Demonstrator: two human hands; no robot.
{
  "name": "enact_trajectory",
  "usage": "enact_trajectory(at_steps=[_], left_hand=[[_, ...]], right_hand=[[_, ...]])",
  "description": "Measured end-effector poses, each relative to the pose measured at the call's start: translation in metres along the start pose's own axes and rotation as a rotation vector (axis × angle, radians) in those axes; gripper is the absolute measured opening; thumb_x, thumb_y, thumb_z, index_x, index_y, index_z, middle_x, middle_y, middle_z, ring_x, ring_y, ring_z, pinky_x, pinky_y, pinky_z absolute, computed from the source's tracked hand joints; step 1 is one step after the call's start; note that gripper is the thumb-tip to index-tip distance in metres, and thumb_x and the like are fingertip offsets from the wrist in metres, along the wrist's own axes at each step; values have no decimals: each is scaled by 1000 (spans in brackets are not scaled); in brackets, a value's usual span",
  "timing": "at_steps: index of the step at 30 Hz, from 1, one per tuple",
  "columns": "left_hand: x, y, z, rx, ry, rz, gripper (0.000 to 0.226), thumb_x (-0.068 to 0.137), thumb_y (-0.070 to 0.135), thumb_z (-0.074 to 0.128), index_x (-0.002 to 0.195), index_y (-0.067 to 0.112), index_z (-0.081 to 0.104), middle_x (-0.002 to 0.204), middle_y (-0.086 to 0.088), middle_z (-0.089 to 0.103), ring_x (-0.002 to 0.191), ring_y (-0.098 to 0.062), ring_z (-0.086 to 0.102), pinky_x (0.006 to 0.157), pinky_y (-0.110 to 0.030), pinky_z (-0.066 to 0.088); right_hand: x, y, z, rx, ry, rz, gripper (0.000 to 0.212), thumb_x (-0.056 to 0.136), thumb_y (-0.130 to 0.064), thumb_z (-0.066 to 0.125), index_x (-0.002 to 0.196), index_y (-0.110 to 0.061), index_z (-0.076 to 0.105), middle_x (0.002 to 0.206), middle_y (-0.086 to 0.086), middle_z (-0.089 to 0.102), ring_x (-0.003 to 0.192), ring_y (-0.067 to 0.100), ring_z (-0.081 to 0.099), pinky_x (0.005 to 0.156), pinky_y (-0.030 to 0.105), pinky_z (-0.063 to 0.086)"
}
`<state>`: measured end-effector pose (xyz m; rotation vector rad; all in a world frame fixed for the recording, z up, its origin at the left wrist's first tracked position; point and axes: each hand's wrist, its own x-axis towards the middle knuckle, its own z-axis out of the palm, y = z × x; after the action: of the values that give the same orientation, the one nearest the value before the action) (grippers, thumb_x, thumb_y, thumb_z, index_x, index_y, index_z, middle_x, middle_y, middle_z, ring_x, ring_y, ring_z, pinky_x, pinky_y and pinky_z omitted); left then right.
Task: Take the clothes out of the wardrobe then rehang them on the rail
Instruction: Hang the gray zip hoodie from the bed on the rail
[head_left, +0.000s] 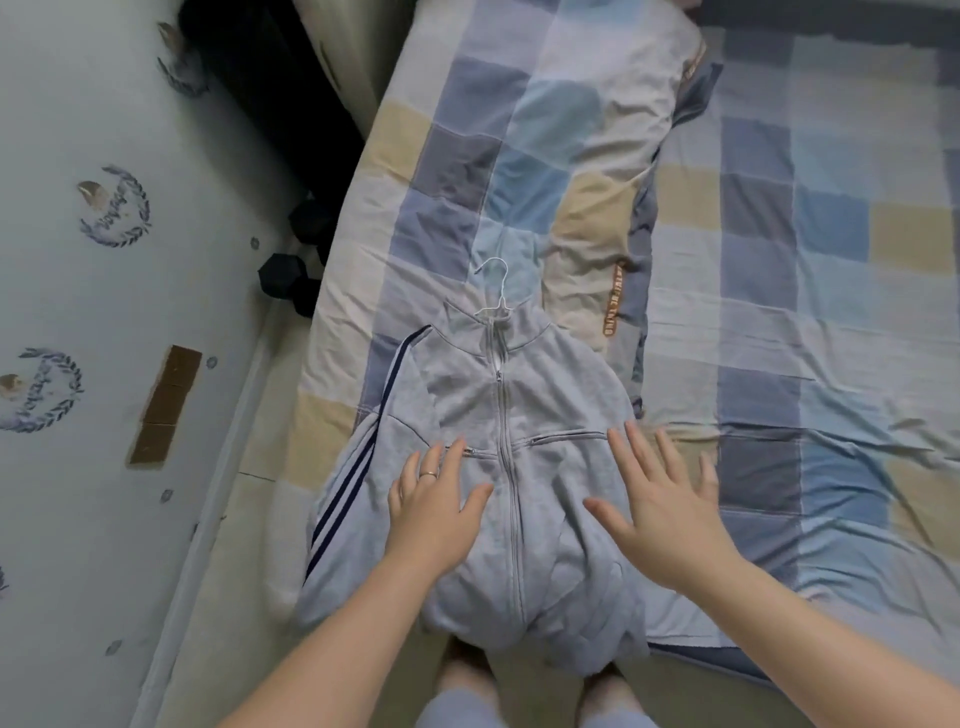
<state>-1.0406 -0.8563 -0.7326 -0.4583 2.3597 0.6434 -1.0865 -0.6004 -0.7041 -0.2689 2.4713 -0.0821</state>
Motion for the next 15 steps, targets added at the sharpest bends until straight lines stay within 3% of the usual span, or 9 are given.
enact_trajectory(at_steps=[7, 12, 15], left_hand=[[176, -57, 37, 291, 5, 127, 69, 100, 59, 32, 158, 33, 5, 167, -1, -6, 152, -26, -12, 122, -52, 1], [270, -77, 39, 343, 264, 140, 73, 98, 51, 44, 158, 25, 13, 167, -6, -1, 152, -34, -3, 120, -54, 3], [305, -78, 26, 272, 359, 111, 76, 96, 46, 51, 157, 22, 14, 166, -5, 10, 148, -36, 15, 117, -53, 14]], right_hand=[[142, -16, 72, 7, -75, 80, 81, 89, -74, 17, 154, -35, -13, 162, -13, -18, 151, 19, -11, 119, 57, -2], [257, -16, 102, 10, -14, 101, 80, 91, -73, 25, 155, -34, -6, 164, -9, -12, 151, 23, -6, 118, 56, 3], [316, -11, 104, 6, 64, 97, 81, 92, -69, 30, 155, -31, -3, 165, -7, -6, 151, 26, -3, 118, 56, 7]])
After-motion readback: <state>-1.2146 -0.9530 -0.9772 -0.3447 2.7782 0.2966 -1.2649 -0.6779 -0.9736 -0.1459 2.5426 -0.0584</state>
